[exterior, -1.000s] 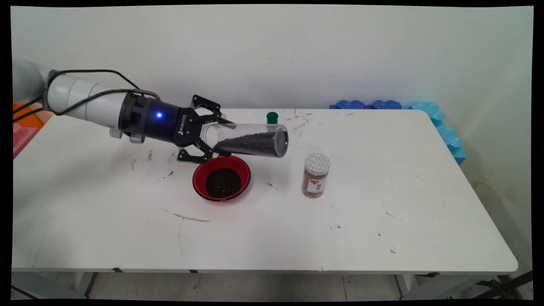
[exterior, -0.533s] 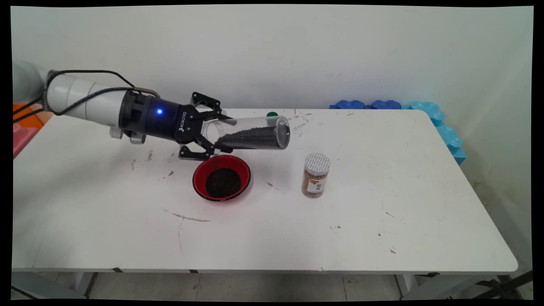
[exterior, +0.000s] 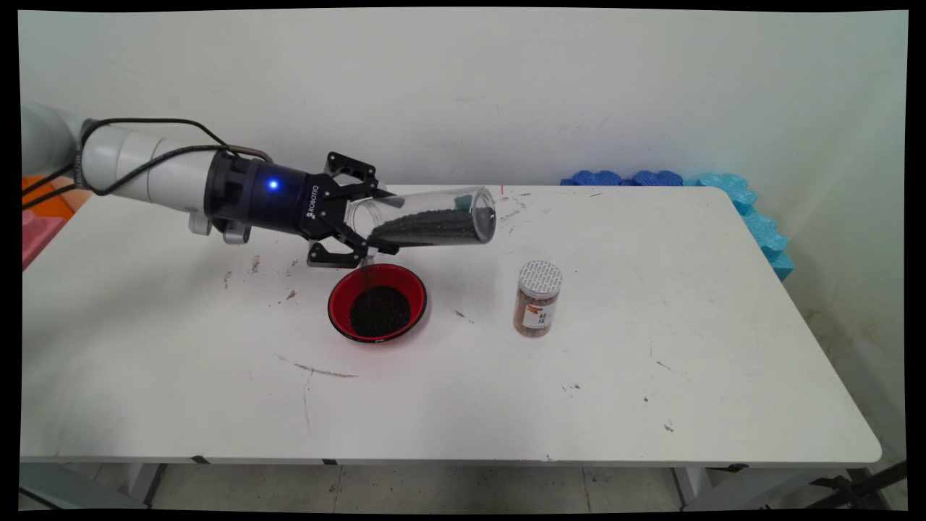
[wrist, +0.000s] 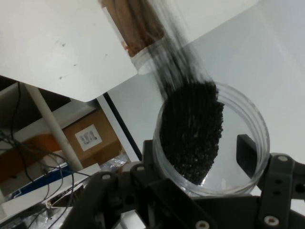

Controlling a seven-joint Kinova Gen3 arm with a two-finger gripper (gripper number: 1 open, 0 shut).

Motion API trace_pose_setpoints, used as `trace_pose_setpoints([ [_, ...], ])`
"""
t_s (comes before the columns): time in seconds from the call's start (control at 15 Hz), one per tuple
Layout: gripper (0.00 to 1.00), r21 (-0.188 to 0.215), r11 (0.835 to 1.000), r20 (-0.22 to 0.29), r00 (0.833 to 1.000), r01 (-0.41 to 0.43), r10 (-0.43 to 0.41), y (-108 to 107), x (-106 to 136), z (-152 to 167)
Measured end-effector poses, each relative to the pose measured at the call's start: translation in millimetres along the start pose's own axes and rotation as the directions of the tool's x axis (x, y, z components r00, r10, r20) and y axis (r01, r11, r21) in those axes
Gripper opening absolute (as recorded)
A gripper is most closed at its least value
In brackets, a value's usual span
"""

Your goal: Pour the black seasoning powder in the red bowl

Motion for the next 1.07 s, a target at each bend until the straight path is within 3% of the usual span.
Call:
trace_pose_setpoints([
  [1.07,0.0,-0.019,1.0,0.004,1.0,0.002,-0.002,3.0,0.0,0.6],
])
